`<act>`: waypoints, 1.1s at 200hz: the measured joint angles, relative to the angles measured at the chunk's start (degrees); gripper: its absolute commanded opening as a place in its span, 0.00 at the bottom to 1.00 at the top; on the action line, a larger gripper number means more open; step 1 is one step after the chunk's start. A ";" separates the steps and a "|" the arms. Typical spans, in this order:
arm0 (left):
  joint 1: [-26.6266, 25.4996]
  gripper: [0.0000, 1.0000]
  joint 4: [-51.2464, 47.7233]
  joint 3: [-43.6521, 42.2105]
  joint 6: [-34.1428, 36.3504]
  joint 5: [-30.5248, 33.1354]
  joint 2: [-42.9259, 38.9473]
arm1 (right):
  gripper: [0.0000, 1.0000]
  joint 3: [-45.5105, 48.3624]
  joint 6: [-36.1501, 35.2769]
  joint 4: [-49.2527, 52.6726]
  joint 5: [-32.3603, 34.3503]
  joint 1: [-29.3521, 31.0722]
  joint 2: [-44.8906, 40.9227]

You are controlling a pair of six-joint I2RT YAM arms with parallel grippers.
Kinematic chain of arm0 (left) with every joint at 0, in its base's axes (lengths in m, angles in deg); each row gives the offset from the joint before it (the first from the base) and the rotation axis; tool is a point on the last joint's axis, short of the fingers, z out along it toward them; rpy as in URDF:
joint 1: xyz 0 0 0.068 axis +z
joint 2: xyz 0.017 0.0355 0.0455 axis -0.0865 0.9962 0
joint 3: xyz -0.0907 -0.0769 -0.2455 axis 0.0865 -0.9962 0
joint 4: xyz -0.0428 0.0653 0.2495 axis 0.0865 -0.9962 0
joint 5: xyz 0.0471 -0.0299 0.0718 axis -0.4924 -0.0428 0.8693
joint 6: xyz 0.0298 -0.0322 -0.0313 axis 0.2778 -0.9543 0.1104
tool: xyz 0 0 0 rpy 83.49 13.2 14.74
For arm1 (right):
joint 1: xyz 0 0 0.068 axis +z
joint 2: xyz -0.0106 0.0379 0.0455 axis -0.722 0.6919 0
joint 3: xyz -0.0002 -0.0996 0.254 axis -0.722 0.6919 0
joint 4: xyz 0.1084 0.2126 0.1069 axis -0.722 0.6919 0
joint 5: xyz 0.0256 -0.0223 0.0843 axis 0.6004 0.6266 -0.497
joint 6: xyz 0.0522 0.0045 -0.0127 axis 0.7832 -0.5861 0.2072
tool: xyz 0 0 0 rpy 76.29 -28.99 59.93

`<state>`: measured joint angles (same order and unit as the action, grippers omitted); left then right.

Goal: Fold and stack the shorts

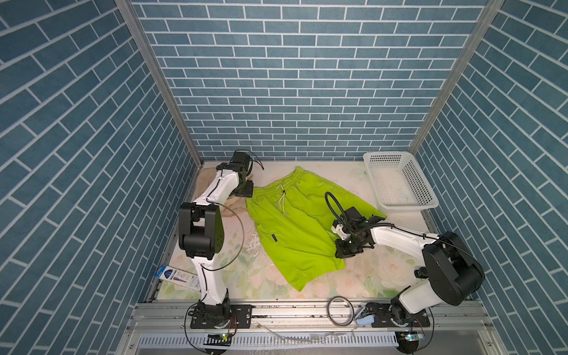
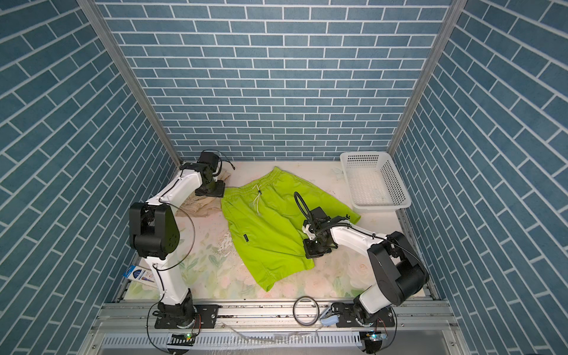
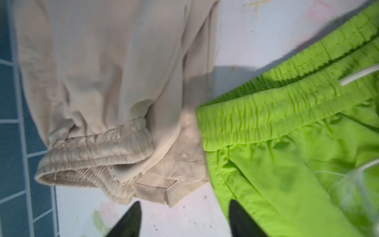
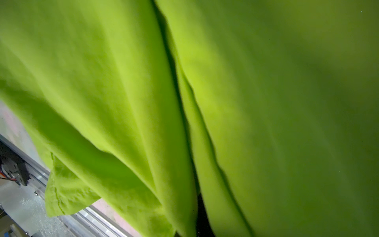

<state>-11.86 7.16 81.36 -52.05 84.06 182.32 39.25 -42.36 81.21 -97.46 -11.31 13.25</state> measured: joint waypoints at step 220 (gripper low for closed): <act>0.66 0.00 -5.51 11.76 3.58 -5.86 15.96 | 0.00 -0.26 0.70 -0.13 5.11 -3.10 1.18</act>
<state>-11.20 1.65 93.12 -48.46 78.20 198.28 38.99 -41.66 81.08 -92.35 -14.41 14.43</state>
